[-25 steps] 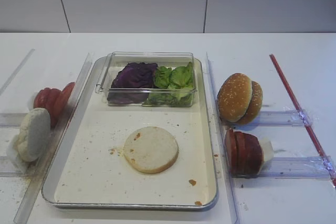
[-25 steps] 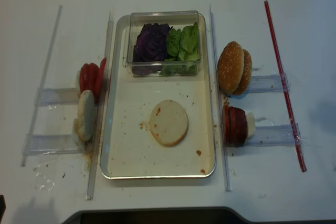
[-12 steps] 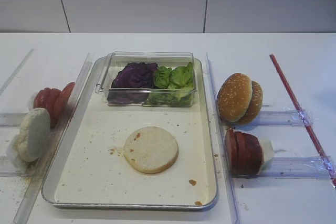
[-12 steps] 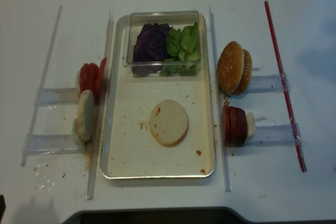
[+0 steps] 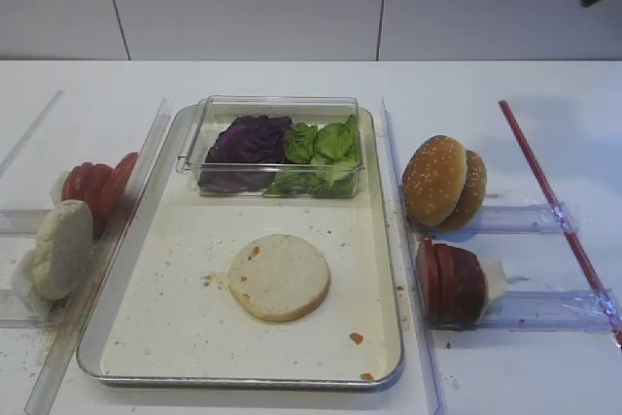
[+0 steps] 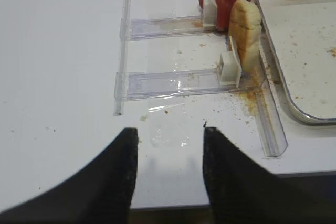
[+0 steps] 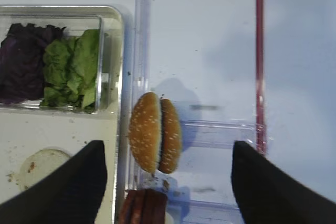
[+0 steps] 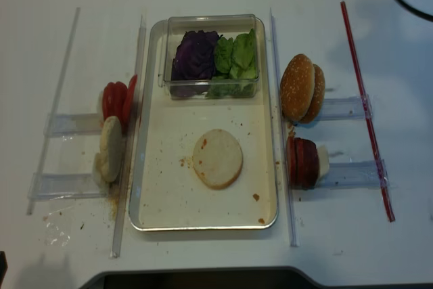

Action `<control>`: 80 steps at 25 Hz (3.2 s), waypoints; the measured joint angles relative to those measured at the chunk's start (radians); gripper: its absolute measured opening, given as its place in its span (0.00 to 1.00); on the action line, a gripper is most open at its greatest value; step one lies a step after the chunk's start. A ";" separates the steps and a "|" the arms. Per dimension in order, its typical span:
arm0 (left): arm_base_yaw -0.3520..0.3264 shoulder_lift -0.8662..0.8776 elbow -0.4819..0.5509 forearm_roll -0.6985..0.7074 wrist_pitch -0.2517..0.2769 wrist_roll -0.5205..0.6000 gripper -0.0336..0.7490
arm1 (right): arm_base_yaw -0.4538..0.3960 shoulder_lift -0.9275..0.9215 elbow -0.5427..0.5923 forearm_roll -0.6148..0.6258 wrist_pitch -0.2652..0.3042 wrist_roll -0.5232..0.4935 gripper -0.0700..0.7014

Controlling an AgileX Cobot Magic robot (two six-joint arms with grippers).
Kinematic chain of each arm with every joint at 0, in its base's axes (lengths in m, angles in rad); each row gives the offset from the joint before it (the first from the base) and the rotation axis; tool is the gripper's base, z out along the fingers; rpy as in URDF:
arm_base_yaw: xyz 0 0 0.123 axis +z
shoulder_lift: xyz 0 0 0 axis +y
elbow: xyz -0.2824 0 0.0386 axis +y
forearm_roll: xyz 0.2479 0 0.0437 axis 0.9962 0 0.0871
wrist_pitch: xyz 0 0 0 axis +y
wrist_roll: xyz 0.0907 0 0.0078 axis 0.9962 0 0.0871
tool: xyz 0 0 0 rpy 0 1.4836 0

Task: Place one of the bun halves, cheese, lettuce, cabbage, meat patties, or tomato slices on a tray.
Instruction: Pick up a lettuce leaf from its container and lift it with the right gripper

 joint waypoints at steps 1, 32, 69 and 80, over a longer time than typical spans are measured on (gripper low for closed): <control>0.000 0.000 0.000 0.000 0.000 0.000 0.41 | 0.031 0.037 -0.027 -0.002 0.000 0.012 0.76; 0.000 0.000 0.000 0.001 0.000 0.000 0.41 | 0.282 0.659 -0.446 -0.046 -0.015 0.068 0.76; 0.000 0.000 0.000 0.001 0.000 0.000 0.41 | 0.282 0.807 -0.458 -0.064 -0.112 0.070 0.64; 0.000 0.000 0.000 0.001 0.000 0.000 0.41 | 0.282 0.813 -0.458 -0.064 -0.095 0.070 0.31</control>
